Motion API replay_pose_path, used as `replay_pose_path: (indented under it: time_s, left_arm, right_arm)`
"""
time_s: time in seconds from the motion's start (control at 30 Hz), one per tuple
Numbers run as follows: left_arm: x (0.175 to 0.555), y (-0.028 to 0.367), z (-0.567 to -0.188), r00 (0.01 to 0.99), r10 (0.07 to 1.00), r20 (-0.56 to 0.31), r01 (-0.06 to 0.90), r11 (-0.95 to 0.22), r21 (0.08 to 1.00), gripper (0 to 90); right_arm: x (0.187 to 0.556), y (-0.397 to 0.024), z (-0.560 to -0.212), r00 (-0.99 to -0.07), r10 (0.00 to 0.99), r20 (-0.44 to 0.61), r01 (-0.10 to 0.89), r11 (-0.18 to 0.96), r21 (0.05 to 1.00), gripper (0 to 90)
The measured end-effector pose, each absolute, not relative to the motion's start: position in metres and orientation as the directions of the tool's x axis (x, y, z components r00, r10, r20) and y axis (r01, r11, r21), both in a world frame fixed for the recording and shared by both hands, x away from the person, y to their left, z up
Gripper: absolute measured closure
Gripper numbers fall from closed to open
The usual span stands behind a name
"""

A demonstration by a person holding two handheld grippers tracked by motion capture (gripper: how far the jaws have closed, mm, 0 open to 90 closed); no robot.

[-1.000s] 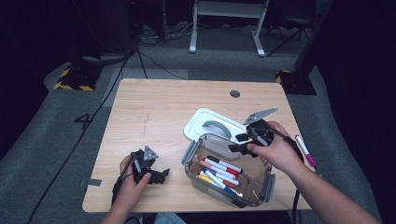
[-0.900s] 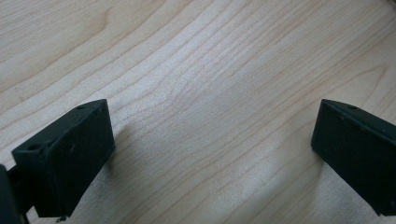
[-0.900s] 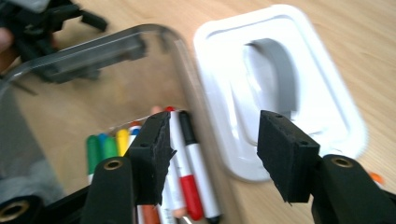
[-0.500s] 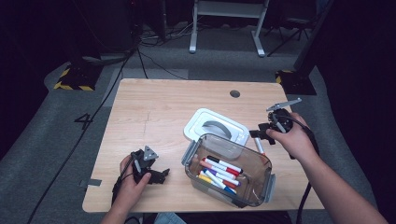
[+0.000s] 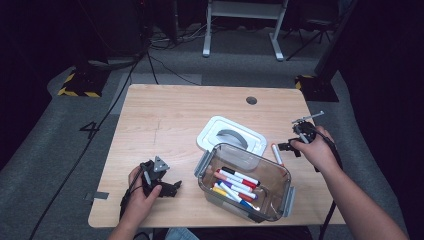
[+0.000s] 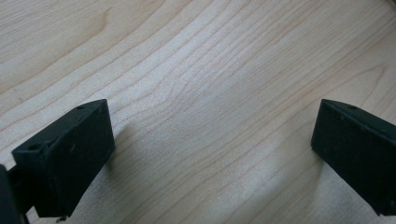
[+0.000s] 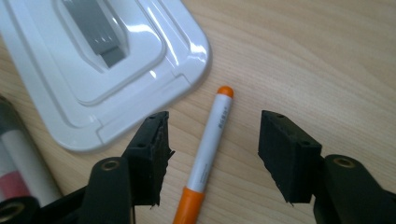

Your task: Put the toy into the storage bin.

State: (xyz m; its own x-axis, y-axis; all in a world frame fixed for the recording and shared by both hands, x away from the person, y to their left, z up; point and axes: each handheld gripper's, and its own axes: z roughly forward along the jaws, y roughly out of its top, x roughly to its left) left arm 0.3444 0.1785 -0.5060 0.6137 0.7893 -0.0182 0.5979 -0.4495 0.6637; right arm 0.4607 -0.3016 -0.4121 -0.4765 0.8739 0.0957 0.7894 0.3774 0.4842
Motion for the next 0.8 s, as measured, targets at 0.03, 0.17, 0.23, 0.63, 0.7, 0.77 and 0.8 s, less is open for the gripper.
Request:
replay_pose_path:
  time_s: [0.03,0.17,0.23,0.63,0.7,0.77,0.8]
  left_arm:
    - [0.344,0.179,-0.506,0.614,0.789,-0.018,0.598,-0.45,0.664,0.0]
    - [0.344,0.179,-0.506,0.614,0.789,-0.018,0.598,-0.45,0.664,0.0]
    - [0.344,0.179,-0.506,0.614,0.789,-0.018,0.598,-0.45,0.664,0.0]
    - [0.344,0.179,-0.506,0.614,0.789,-0.018,0.598,-0.45,0.664,0.0]
    - [0.344,0.179,-0.506,0.614,0.789,-0.018,0.598,-0.45,0.663,0.0]
    - [0.344,0.179,-0.506,0.614,0.789,-0.018,0.598,-0.45,0.664,0.0]
    - [0.344,0.179,-0.506,0.614,0.789,-0.018,0.598,-0.45,0.664,0.0]
  right_arm:
    - [0.461,-0.302,-0.417,-0.475,0.875,0.093,0.794,0.381,0.473,43.8]
    - [0.462,-0.304,-0.434,-0.476,0.875,0.093,0.807,0.392,0.442,43.6]
    - [0.462,-0.303,-0.441,-0.472,0.876,0.097,0.815,0.391,0.428,43.7]
    - [0.465,-0.293,-0.46,-0.48,0.874,0.078,0.836,0.428,0.343,61.8]
    - [0.465,-0.292,-0.462,-0.475,0.877,0.075,0.842,0.428,0.33,63.3]
    - [0.466,-0.293,-0.464,-0.47,0.879,0.076,0.844,0.423,0.33,68.0]
    - [0.466,-0.294,-0.464,-0.461,0.885,0.073,0.846,0.413,0.337,71.3]
